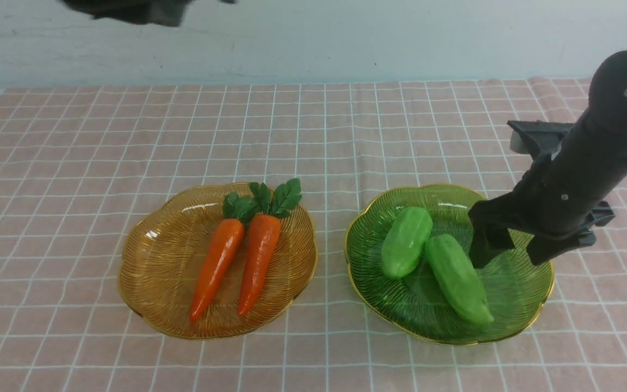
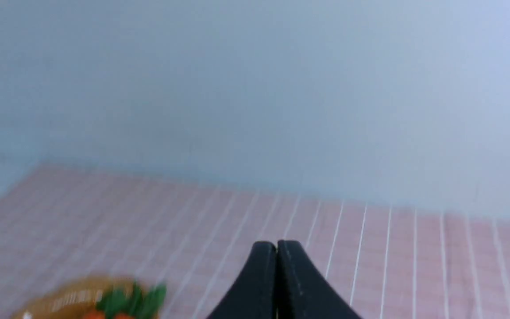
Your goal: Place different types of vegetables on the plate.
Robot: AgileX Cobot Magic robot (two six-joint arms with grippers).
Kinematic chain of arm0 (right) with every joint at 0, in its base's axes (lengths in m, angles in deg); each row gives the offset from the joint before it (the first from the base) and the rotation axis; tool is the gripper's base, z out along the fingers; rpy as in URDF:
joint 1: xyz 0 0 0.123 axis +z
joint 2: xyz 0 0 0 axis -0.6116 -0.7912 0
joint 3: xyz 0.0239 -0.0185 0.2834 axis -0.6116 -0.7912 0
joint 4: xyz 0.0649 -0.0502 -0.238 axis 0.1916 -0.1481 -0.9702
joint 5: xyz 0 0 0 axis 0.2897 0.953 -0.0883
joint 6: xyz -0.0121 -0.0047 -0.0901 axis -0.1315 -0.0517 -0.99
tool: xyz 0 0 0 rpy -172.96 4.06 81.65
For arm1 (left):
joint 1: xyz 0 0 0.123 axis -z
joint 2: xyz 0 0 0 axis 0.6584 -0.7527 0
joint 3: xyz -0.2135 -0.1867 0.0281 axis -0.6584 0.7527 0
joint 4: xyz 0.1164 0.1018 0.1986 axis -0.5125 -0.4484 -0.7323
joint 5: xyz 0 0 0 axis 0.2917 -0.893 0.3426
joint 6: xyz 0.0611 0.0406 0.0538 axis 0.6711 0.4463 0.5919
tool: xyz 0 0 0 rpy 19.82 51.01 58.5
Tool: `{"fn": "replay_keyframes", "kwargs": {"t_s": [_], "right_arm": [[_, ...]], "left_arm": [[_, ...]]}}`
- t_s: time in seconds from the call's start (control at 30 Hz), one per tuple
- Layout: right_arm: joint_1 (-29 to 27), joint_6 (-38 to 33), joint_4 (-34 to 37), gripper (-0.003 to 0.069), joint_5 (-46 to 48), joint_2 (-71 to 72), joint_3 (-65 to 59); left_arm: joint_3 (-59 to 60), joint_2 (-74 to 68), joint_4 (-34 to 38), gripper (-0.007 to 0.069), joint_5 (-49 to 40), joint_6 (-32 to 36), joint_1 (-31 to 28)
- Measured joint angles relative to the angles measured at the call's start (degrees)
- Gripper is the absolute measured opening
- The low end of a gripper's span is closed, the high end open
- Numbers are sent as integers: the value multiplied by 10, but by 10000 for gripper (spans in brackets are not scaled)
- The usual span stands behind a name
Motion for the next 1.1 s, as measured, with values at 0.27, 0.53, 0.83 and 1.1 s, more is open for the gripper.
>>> {"fn": "replay_keyframes", "kwargs": {"t_s": [0.27,0.53,0.83,1.1], "right_arm": [[0,24,-26,-15,-221,249,-231],[0,24,-62,-15,-275,283,-312],[0,24,-99,-15,-289,283,-317],[0,24,-99,-15,-289,283,-317]], "left_arm": [[75,21,-22,-1,9,0,0],[123,31,-25,-1,85,-3,1],[220,178,-38,-1,155,-51,1],[235,247,-44,-1,186,-55,1]]}}
